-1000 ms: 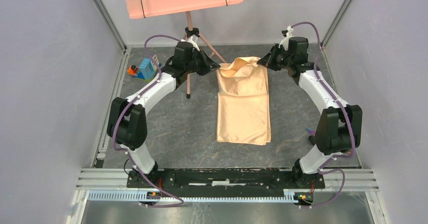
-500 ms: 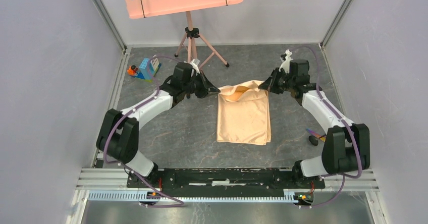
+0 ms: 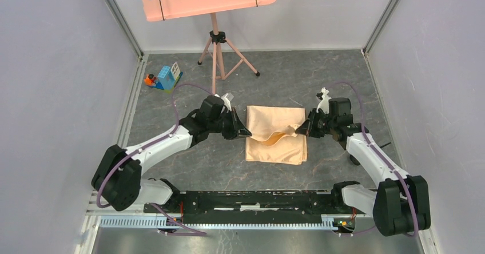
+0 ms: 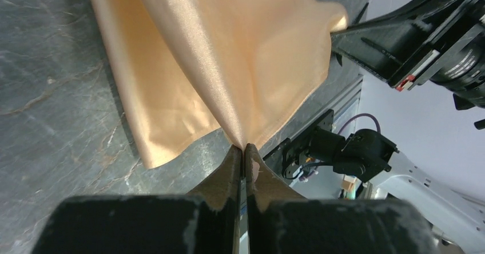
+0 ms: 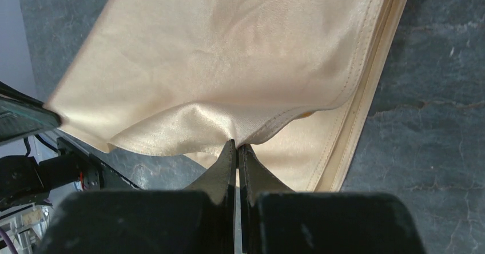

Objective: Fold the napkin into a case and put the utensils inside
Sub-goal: Fold the square-folded napkin at the center of the board.

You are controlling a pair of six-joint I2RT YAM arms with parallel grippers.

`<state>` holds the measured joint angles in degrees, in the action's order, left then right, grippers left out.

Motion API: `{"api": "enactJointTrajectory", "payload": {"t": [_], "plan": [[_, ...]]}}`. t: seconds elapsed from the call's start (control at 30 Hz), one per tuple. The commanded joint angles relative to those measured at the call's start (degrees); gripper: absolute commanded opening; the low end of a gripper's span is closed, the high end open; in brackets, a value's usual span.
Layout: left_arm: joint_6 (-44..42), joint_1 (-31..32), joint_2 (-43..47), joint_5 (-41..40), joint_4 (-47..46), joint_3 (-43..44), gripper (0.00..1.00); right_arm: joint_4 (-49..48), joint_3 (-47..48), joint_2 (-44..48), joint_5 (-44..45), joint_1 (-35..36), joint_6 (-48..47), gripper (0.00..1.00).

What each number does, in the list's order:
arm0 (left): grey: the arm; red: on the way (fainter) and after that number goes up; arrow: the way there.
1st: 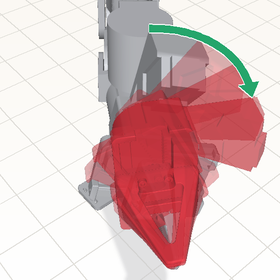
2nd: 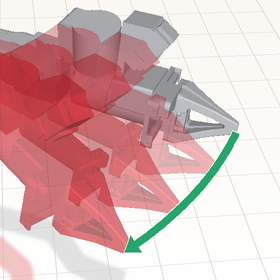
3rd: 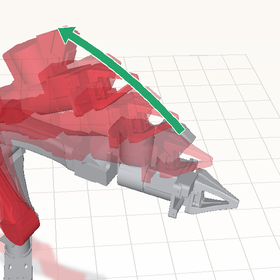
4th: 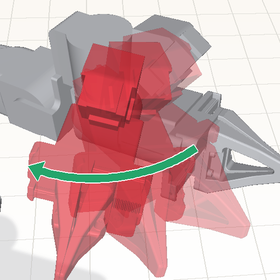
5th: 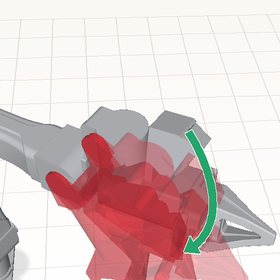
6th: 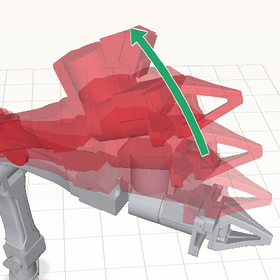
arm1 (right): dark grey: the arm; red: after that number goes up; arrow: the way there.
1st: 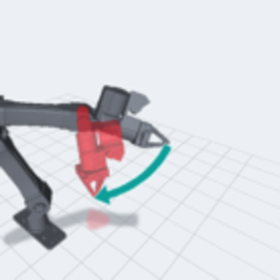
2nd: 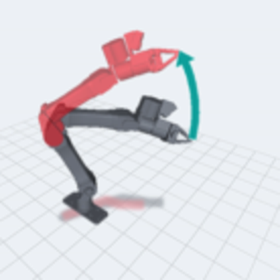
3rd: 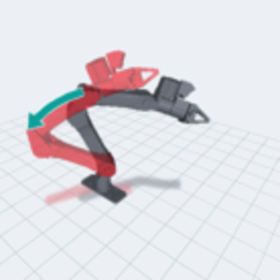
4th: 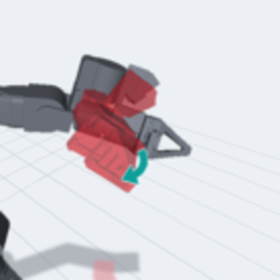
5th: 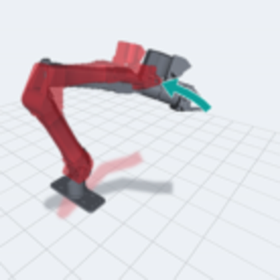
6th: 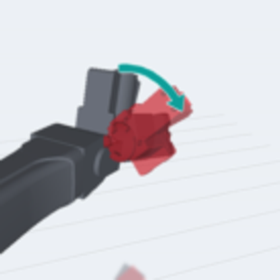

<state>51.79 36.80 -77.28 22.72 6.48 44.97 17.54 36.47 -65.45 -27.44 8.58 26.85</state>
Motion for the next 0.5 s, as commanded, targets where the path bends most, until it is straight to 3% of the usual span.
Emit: {"api": "enactJointTrajectory", "payload": {"t": [0.0, 0.2, 0.47], "plan": [[-3.94, -0.05, 4.92, -4.28, 5.34, 2.21, 0.02, 1.06, -1.79, 3.03, -0.87, 0.13, -1.9, 0.0], [-6.61, -0.06, 6.42, -5.62, 9.7, 4.99, 0.02, 3.07, -2.07, 4.6, -0.85, 0.19, -2.58, 0.0], [-1.84, 0.97, 4.82, -1.99, 2.08, -4.06, 0.02, 3.24, -4.27, 4.14, -1.02, 0.47, -3.36, 0.0]]}}
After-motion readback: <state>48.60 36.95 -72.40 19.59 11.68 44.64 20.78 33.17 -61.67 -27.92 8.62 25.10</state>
